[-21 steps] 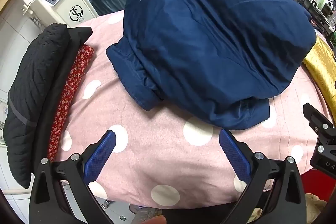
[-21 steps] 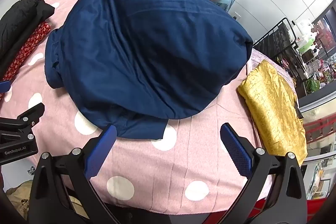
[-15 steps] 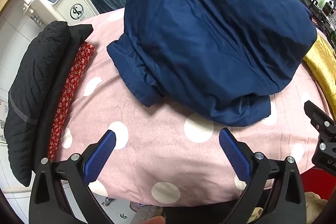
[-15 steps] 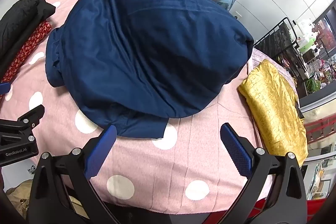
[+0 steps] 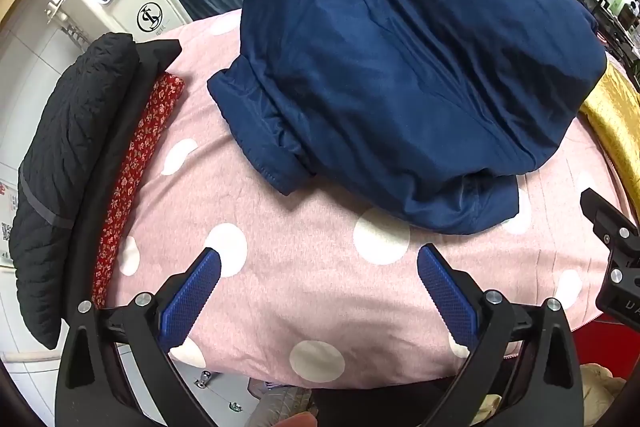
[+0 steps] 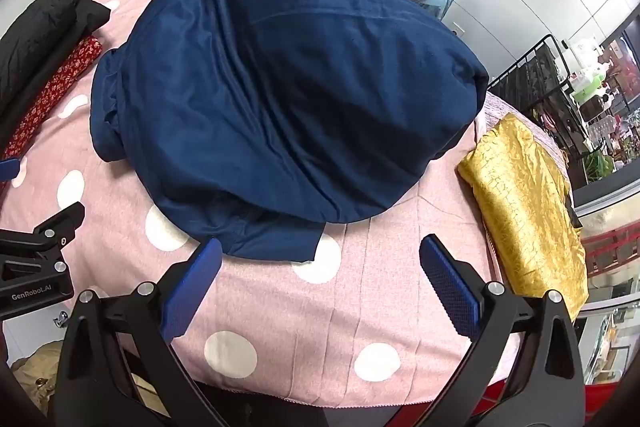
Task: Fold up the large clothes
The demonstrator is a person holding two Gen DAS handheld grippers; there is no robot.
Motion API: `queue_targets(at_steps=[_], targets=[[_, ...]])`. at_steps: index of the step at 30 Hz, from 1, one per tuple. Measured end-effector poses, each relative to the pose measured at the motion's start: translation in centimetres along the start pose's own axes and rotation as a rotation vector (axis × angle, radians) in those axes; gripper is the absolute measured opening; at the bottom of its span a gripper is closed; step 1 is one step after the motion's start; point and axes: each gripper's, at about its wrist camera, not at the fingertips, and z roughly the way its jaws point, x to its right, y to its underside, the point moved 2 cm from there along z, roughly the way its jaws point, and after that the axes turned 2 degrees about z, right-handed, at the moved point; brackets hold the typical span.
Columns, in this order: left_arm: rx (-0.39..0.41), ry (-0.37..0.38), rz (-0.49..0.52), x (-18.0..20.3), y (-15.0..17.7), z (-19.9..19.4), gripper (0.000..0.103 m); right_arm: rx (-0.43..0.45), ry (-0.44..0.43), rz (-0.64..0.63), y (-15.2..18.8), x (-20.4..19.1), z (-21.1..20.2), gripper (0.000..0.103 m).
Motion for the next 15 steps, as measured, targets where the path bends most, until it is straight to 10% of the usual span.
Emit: queue_targets(at_steps=[15], targets=[[-0.03,0.0,0.008,0.31,-0.02,0.61,0.097,-0.011,-0.007,0.008,0.14,0.14,0.48,0.097]])
